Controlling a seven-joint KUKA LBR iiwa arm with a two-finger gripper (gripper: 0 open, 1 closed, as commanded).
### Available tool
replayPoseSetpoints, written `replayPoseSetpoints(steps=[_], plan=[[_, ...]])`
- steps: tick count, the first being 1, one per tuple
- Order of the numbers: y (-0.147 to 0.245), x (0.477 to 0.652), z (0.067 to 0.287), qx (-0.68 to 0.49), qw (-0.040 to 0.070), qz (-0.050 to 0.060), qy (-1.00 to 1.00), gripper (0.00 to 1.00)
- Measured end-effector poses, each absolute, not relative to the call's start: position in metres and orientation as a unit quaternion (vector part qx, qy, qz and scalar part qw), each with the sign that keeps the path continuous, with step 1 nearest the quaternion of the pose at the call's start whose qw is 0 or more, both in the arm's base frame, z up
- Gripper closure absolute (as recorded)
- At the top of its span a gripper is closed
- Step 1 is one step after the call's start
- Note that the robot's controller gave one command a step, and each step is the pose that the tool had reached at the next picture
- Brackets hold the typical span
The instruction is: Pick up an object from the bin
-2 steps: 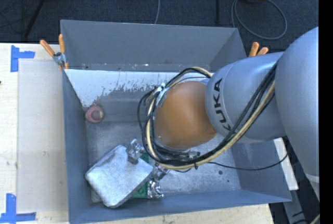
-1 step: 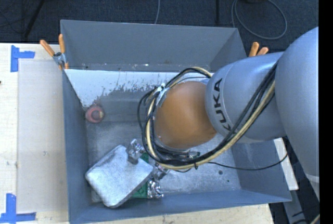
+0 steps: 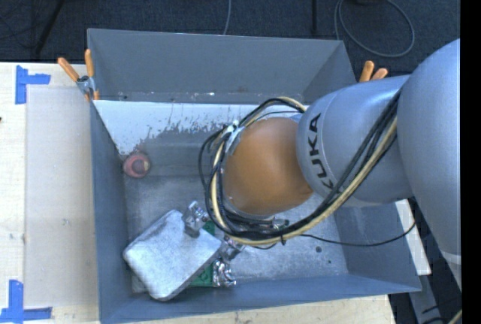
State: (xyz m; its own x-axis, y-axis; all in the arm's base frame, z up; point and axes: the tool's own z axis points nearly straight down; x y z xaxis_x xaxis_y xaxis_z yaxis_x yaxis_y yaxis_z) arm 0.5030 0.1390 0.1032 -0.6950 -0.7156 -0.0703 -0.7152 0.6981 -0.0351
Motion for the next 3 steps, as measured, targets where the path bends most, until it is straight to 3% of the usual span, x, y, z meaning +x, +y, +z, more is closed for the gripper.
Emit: replayPoseSetpoints(steps=[3], plan=[[0.1390, 0.5030, 0.1032, -0.389, 0.039, -0.002, 0.921, 1.00]])
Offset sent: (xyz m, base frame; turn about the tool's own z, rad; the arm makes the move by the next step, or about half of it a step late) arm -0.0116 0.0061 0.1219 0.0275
